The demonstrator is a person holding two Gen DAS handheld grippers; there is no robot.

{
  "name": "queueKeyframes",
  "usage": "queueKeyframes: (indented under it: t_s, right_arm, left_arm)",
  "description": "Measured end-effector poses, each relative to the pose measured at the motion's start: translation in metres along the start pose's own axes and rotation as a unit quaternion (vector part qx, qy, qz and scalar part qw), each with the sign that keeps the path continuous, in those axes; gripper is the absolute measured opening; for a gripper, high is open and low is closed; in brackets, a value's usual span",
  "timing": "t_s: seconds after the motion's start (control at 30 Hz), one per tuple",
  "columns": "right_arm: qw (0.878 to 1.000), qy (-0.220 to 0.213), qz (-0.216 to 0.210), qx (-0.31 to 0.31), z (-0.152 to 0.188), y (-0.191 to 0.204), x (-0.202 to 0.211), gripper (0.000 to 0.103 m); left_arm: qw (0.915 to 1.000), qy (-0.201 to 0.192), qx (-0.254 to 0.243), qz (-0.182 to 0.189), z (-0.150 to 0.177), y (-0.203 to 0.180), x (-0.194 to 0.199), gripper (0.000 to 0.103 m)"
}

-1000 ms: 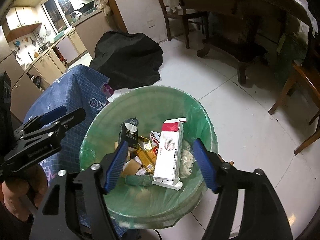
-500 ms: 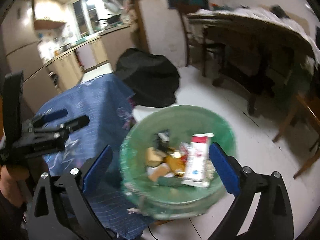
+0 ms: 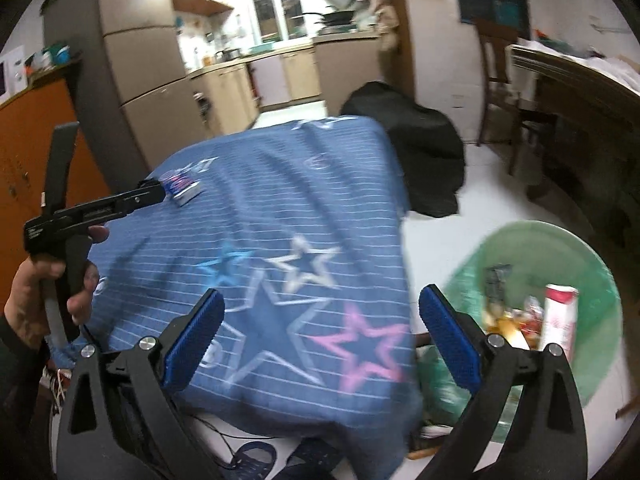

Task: Collect trash
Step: 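Move both tools back over the table toward the black cloth and blue box, then grasp the black cloth with the left tool while the right tool grasps the blue card box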

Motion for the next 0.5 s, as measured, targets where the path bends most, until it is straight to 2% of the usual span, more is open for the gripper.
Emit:
queueKeyframes:
  t_s: [0.27,0.5]
  right_arm:
    - [0.998,0.018,-0.041,0.032,-0.002,0.06,-0.029,0.095]
    - [0.994,0.045,-0.08,0.057,-0.002,0.103,-0.065,0.095]
  left_arm:
    - [0.9969,0.013,0.054,-0.055,0.007,0.116,0.016,0.098]
    - [0.9859,0.04,0.139,-0.084,0.004,0.188,-0.006,0.098]
Point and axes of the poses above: each gripper's, at about its wrist camera, not at the fingertips, and x roughly against the way its jaws point, y to its left, z to its underside, the point moved 7 cm from there along -x, roughly the way its jaws point, and after that the axes turned 10 degrees about -y, right-handed, at the moved point
